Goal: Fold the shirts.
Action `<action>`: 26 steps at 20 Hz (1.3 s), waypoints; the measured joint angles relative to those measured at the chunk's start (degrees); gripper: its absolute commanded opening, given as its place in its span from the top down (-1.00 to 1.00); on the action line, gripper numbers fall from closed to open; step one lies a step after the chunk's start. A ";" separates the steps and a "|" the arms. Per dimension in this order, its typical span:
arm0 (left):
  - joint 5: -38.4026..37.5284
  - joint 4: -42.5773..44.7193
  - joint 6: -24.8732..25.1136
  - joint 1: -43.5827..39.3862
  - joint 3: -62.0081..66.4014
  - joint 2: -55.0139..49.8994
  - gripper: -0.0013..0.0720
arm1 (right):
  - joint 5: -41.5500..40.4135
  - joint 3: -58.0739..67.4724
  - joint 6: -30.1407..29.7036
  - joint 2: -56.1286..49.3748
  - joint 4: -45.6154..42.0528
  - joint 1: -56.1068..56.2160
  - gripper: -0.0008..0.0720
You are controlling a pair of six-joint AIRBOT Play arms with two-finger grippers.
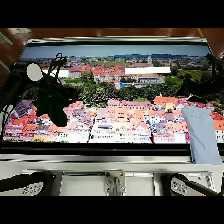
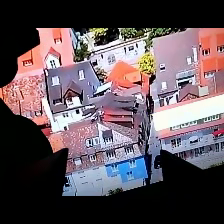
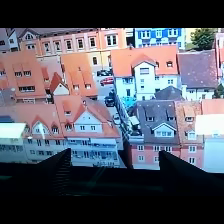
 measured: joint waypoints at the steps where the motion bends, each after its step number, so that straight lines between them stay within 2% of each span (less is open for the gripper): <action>1: 0.00 0.00 0.00 0.00 0.00 0.00 -0.87 | 0.00 0.00 -0.02 0.00 0.00 0.00 -0.85; 22: 0.61 -1.11 -0.37 0.13 0.00 -0.07 -0.88 | -1.36 -0.02 -1.20 0.00 -0.74 0.02 -0.85; 24: 1.01 0.68 -2.29 0.74 0.00 -0.46 -1.00 | -1.53 -0.04 -2.49 0.00 -1.18 0.02 -0.85; 26: 1.25 5.97 -6.60 3.45 0.00 -1.07 -1.00 | -1.97 -0.07 -3.65 0.00 -1.38 0.04 -0.85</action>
